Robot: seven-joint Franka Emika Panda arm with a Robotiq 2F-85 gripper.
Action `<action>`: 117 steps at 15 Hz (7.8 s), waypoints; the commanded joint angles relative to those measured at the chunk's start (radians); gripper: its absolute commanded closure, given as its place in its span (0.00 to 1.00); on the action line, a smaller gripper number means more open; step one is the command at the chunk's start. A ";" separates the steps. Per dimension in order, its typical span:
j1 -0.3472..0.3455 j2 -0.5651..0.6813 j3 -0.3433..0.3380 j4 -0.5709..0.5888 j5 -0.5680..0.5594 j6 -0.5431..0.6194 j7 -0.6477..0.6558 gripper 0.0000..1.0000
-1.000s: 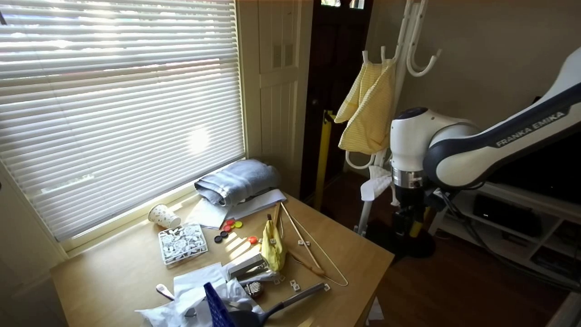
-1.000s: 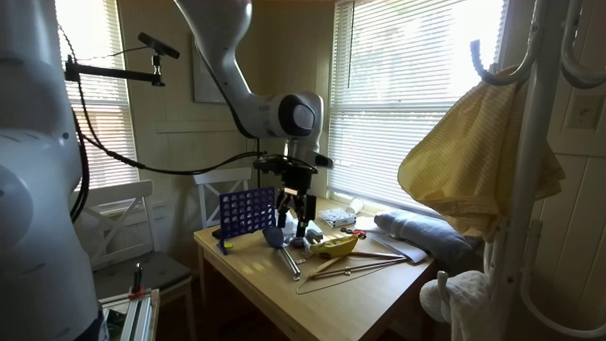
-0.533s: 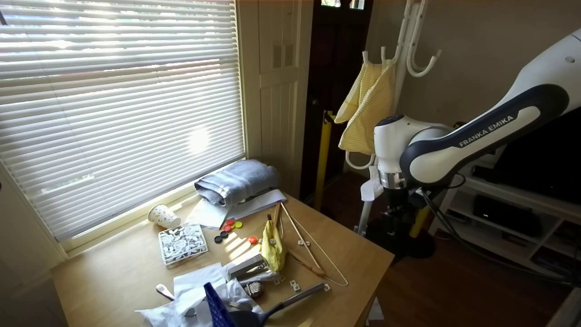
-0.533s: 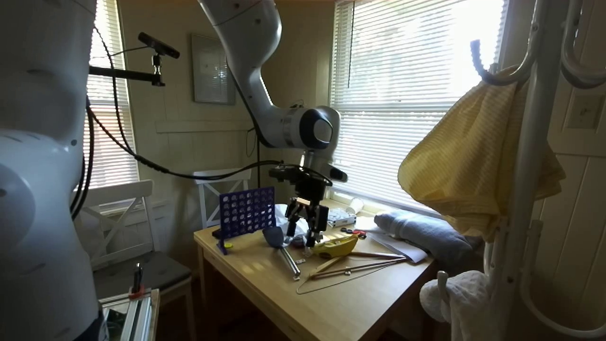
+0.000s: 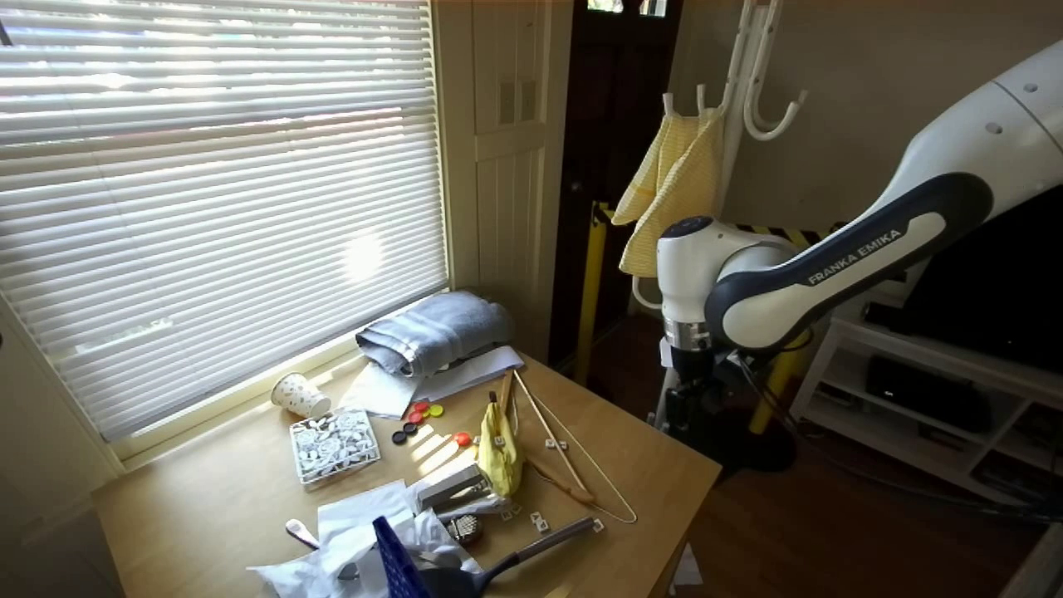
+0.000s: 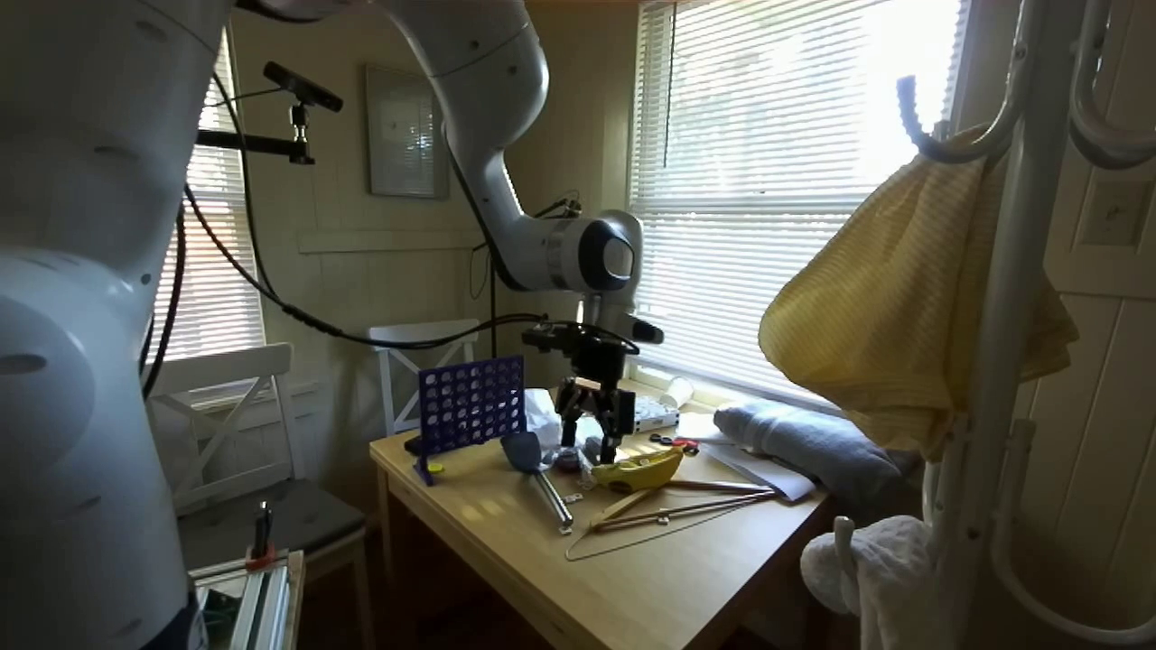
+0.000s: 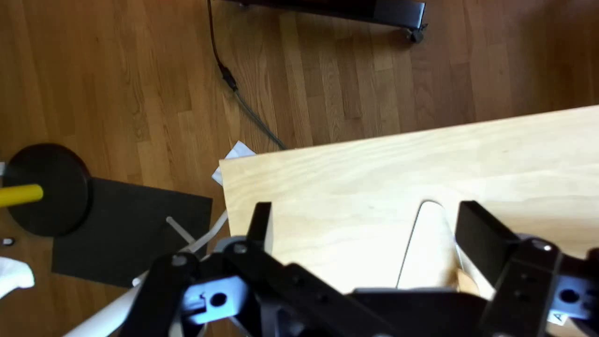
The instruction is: Hang the brown coat hanger high up on the coat rack
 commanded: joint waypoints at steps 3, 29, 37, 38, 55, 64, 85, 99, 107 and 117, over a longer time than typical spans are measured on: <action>0.166 0.317 -0.086 0.342 -0.160 -0.015 0.150 0.00; 0.161 0.755 -0.048 0.751 0.055 0.132 -0.268 0.00; 0.179 0.759 -0.063 0.735 0.058 0.195 -0.251 0.00; 0.186 0.774 -0.071 0.745 0.056 0.234 -0.239 0.00; 0.206 0.875 -0.070 0.871 0.067 0.337 -0.263 0.00; 0.228 0.914 -0.105 0.910 0.055 0.483 -0.260 0.00; 0.186 0.943 -0.074 0.929 0.079 0.483 -0.281 0.84; 0.310 0.821 -0.204 0.799 0.014 0.614 -0.178 0.94; 0.671 0.812 -0.670 0.758 0.003 0.533 0.272 0.94; 0.515 0.757 -0.346 0.663 -0.009 0.902 -0.199 0.94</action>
